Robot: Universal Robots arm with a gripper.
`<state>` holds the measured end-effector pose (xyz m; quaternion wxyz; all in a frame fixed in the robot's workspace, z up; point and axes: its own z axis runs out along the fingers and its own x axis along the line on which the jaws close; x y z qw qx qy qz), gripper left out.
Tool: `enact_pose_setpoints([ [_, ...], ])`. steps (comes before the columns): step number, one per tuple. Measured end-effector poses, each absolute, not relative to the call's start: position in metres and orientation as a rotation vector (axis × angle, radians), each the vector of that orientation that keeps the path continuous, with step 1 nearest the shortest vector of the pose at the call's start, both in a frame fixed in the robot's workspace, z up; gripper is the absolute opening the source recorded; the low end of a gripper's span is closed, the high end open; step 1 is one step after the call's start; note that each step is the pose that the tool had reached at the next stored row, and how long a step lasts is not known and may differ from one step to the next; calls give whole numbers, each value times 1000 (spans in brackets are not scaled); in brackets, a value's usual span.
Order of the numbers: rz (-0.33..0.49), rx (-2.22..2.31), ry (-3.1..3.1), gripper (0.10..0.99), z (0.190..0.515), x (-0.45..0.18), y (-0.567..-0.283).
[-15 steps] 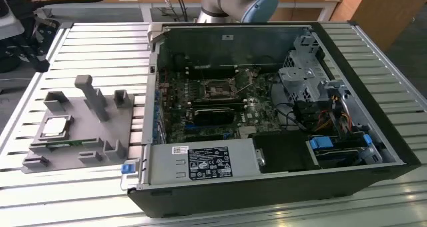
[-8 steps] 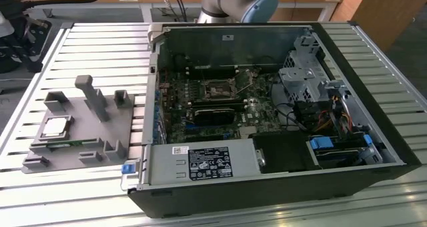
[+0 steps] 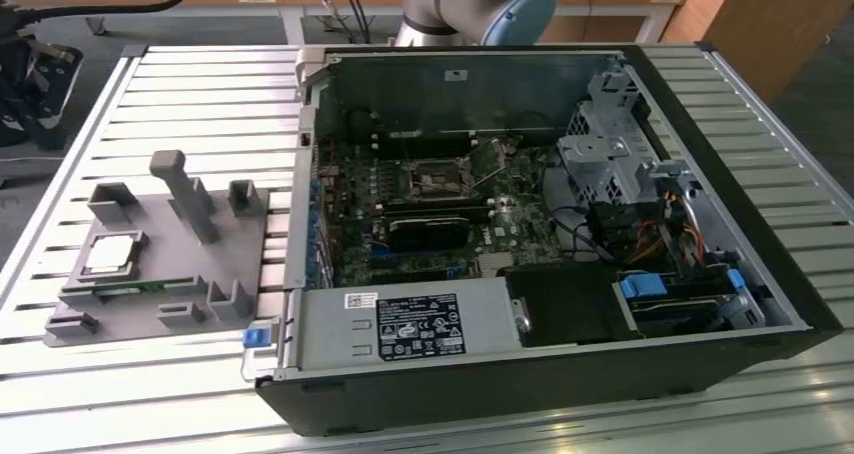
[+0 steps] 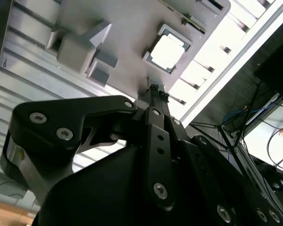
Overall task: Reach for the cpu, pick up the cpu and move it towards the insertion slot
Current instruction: 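Pick up the cpu and move it towards the insertion slot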
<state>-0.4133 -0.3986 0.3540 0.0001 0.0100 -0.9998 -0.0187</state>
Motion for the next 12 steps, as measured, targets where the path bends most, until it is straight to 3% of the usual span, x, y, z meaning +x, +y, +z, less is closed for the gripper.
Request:
enact_pose_setpoints([
  [2,-58,32,-3141,114,351,-414,-399],
  [4,-58,32,-3141,235,347,-414,-400],
  [5,-58,32,-3141,235,345,-415,-401],
  [7,-58,32,-3141,353,342,-416,-401],
  [8,-58,32,-3141,353,340,-416,-401],
  [12,-58,32,-3139,584,331,-416,-402],
])
